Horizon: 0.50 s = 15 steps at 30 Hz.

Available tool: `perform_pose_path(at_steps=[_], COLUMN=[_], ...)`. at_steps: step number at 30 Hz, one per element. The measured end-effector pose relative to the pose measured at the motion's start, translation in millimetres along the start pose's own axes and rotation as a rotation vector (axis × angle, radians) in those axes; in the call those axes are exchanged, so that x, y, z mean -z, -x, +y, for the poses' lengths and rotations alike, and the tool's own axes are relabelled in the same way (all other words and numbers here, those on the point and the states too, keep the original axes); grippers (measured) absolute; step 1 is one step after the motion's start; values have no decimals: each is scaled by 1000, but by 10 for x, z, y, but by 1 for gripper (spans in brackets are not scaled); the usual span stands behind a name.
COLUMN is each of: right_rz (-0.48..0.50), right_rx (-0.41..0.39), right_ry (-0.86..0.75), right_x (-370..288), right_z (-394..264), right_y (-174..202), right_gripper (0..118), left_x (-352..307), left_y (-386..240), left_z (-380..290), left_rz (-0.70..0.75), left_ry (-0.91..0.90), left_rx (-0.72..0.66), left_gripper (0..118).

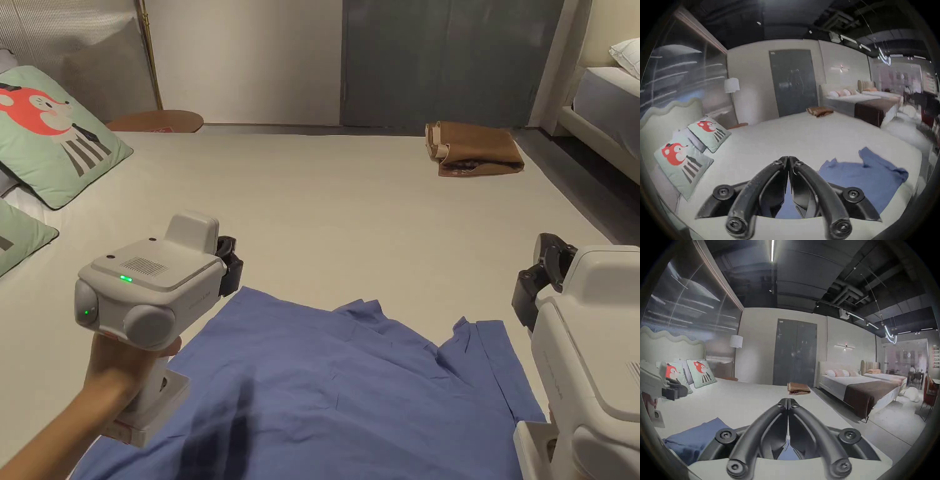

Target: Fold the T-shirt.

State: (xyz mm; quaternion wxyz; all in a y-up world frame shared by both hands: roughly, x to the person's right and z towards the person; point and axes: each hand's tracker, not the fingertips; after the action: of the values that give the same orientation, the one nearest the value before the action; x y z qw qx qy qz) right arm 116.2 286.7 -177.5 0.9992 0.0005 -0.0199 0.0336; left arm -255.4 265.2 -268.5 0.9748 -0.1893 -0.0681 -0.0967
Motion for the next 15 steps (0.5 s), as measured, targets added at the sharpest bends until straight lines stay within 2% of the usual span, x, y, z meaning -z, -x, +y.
perform_pose_path(at_steps=[5, 9, 10, 13, 14, 15], right_rz=[-4, -14, -15, -23, -26, -29], right_rx=[-6, -15, -17, -23, -24, -26], right_ry=[31, 73, 80, 119, 130, 140], right_x=[359, 647, 703, 903, 953, 1000], right_z=[-140, -267, -296, -422, -461, -502], right_y=[0, 4, 4, -12, -19, -27], right_gripper=[0, 0, 0, 0, 0, 0], left_x=[804, 1484, 1649, 2124, 2271, 2395], left_y=[149, 232, 262, 376, 414, 446], left_z=[8, -89, -120, -248, -307, -365], left_rz=[-69, -67, -77, -88, -81, -77], left_ry=[168, 279, 327, 420, 456, 495], left_rx=[14, 33, 37, -14, -64, -99], left_gripper=[0, 3, 20, 100, 108, 109])
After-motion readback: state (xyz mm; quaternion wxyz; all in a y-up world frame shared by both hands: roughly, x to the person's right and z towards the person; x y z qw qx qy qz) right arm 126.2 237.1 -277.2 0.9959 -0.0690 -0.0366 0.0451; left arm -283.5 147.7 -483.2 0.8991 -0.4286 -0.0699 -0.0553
